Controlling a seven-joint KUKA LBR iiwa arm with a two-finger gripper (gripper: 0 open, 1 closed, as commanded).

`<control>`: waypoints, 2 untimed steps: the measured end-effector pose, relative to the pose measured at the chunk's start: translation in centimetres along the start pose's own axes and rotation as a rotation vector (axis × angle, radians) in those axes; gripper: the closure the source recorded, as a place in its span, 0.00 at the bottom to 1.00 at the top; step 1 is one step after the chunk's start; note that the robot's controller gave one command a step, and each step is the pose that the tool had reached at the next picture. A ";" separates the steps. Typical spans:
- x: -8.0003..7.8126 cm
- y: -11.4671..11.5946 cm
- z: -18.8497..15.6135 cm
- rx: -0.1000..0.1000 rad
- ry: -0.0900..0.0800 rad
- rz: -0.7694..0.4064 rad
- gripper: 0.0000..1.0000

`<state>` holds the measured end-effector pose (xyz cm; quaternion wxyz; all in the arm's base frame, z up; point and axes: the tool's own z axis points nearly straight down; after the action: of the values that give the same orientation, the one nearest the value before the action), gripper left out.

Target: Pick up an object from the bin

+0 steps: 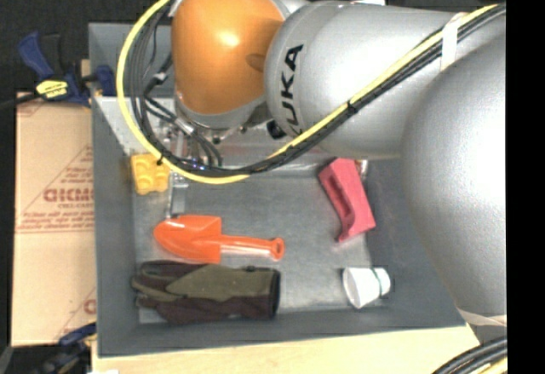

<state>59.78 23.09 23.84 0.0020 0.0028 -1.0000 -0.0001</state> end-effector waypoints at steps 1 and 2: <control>-0.1 -0.2 -0.5 -0.002 -0.007 0.006 0.00; 3.9 -5.3 12.2 0.000 -0.008 -0.184 0.00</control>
Offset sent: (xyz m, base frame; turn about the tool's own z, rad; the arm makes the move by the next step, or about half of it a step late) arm -0.0553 -0.0701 -0.1684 -0.2512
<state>55.86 17.82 11.68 -0.0020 0.0948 -0.9955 -0.0004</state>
